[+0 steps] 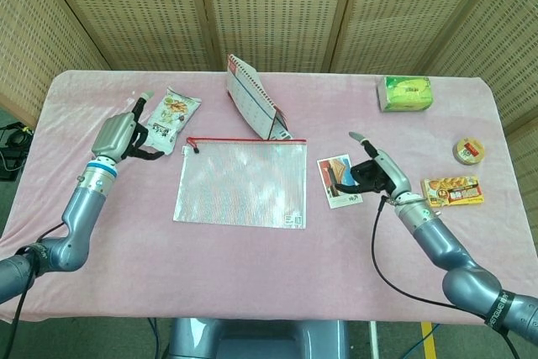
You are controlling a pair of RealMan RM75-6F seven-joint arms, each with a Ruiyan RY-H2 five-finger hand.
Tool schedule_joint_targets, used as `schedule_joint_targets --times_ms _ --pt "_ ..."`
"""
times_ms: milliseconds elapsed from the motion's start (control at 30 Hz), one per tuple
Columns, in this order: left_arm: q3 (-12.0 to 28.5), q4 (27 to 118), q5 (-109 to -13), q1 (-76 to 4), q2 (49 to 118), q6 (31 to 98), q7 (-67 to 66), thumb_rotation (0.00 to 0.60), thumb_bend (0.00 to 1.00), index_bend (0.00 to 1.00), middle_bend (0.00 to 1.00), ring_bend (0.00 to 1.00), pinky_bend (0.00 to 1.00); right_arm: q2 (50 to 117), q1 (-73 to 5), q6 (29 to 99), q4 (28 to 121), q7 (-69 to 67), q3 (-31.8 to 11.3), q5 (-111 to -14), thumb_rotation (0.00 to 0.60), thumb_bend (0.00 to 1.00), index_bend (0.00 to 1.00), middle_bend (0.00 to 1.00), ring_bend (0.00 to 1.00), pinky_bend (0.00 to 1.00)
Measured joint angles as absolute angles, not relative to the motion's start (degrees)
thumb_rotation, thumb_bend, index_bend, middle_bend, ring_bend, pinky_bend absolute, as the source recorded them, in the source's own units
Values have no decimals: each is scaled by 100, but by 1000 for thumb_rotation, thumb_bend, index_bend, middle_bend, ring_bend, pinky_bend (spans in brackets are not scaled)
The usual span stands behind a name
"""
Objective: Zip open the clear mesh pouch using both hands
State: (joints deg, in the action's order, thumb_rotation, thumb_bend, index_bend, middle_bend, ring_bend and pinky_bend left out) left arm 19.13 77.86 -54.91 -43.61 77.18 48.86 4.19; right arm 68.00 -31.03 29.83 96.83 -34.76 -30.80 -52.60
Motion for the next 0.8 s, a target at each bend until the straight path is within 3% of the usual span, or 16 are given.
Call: schedule_joint_targets --times_ms 33,67,133,167,200,267,300,367,533,800 --pt "1903 7800 -5617 -4316 7698 4996 451 600 0 0 761 774 908 6764 -3089 3125 9711 -3346 -3012 -5344 600 0 51 919 950 1000" --pt "1893 7821 -5707 -4278 7679 5091 465 600 0 0 626 642 777 6740 -3070 3240 9727 -3247 -2963 -5423 600 0 70 873 910 996" --pt "1855 7911 -5892 -4166 7613 5366 458 600 0 0 291 309 466 6693 -3001 3548 9750 -2940 -2827 -5695 600 0 90 715 765 887" --pt "1823 7974 -5959 -4097 7569 5514 431 600 0 0 122 134 271 6676 -2956 3723 9743 -2763 -2753 -5860 600 0 95 566 614 719" --pt "1778 8062 -6034 -4008 7514 5682 380 600 0 0 24 30 124 6664 -2897 3936 9723 -2556 -2668 -6055 600 0 94 392 427 492" --pt "1627 8373 -6191 -3726 7359 6155 175 600 0 0 0 0 9 6659 -2712 4569 9633 -2037 -2439 -6578 600 0 88 130 129 150" --pt "1557 8547 -6251 -3588 7287 6378 66 600 0 0 0 0 0 6663 -2624 4880 9580 -1833 -2335 -6812 600 0 82 42 35 45" --pt "1389 8997 -6379 -3246 7114 6884 -170 600 0 0 0 0 0 6684 -2406 5634 9423 -1401 -2089 -7349 600 0 76 0 0 0" --pt "866 9907 -6812 -2397 6683 7781 -486 600 0 0 0 0 0 6807 -1820 7256 8873 -655 -1493 -8517 600 0 75 0 0 0" --pt "-76 10366 -7824 -1361 6343 8694 -572 600 0 0 0 0 0 6909 -829 8841 8397 -257 -754 -9253 600 0 81 0 0 0"
